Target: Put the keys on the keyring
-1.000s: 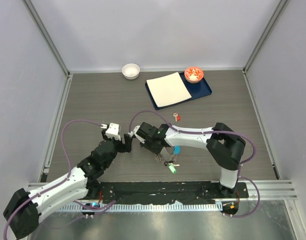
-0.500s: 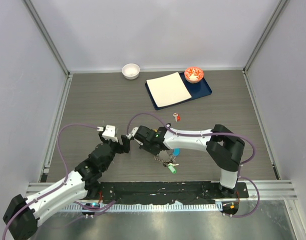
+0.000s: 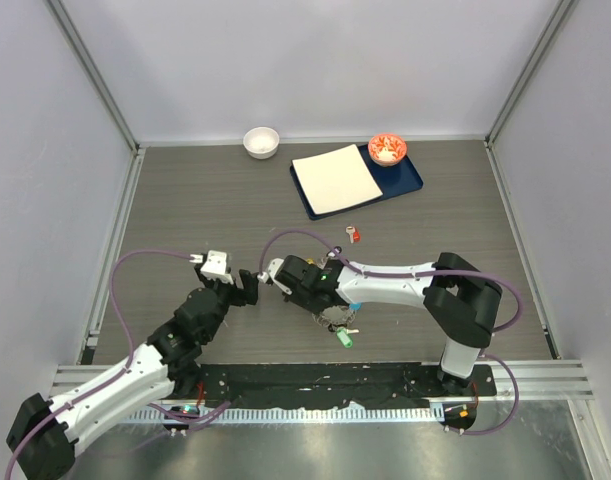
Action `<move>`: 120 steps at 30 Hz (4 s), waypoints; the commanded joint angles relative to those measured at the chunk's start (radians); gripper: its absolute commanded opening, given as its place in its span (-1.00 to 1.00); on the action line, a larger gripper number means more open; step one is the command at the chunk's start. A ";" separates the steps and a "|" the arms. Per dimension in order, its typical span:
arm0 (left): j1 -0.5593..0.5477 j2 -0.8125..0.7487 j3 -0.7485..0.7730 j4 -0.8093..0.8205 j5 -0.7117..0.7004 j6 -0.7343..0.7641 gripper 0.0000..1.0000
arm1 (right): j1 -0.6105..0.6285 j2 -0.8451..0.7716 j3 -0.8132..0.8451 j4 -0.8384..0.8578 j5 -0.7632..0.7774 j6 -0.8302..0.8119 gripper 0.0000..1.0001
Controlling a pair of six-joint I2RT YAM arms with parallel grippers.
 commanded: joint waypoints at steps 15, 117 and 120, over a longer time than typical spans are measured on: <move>0.001 0.035 0.001 0.080 -0.007 -0.010 0.57 | 0.008 -0.054 -0.026 -0.005 0.002 0.052 -0.51; 0.045 0.703 0.099 0.796 1.071 0.203 -0.45 | -0.183 -0.847 -0.901 1.147 -0.383 0.061 -0.98; 0.054 0.718 0.076 0.861 1.082 0.154 -0.42 | -0.184 -0.847 -0.904 1.156 -0.386 0.069 -0.99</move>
